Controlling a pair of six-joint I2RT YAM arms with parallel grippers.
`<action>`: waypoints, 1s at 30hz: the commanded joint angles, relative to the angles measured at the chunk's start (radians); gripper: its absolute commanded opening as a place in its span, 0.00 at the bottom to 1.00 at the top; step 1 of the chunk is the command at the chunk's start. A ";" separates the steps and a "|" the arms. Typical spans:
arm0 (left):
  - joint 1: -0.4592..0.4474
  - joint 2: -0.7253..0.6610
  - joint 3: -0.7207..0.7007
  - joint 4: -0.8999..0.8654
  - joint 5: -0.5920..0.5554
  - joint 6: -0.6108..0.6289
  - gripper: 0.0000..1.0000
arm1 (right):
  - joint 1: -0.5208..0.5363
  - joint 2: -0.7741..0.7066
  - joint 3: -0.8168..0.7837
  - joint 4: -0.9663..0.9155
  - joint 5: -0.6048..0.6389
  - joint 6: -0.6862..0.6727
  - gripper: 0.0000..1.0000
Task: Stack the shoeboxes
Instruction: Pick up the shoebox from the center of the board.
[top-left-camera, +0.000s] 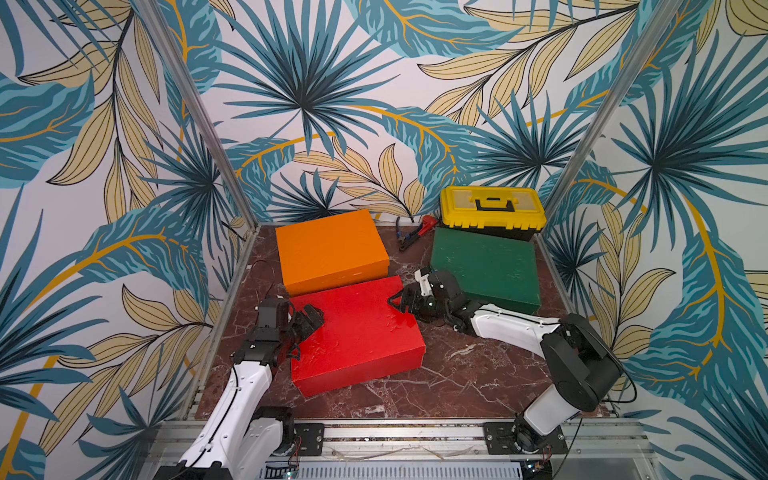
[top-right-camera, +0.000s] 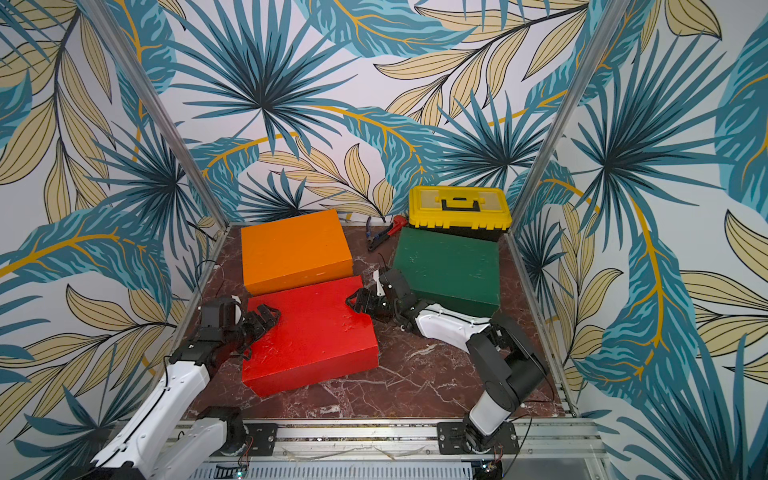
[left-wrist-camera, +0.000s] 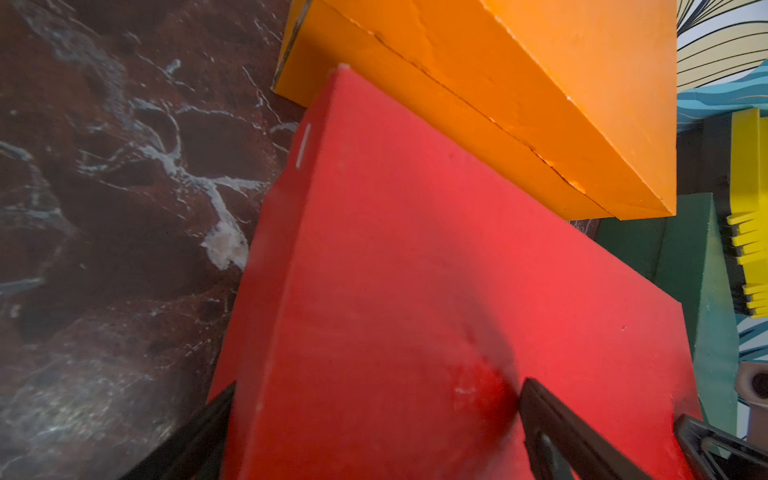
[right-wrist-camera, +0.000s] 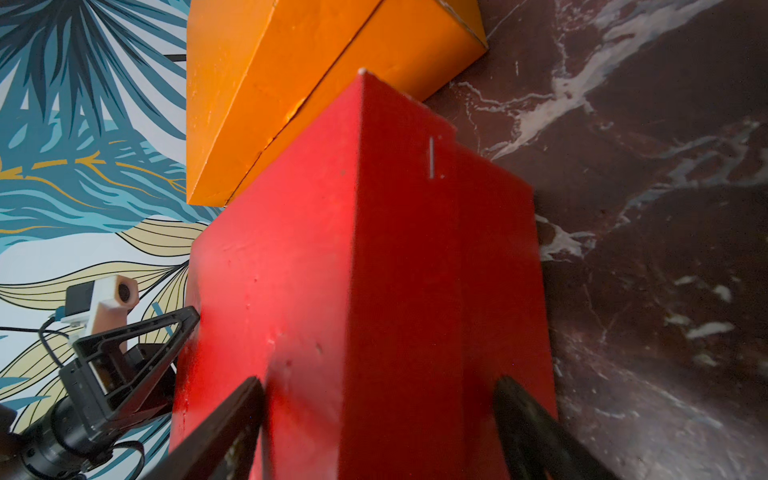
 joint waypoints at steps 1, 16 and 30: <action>-0.126 -0.045 0.116 0.056 0.423 -0.093 1.00 | 0.159 -0.019 0.054 0.021 -0.095 0.053 0.86; -0.143 -0.075 0.259 -0.034 0.403 -0.105 1.00 | 0.212 -0.101 0.131 -0.062 -0.053 0.045 0.85; -0.146 0.026 0.530 -0.113 0.401 -0.108 1.00 | 0.215 -0.048 0.360 -0.129 -0.094 0.056 0.85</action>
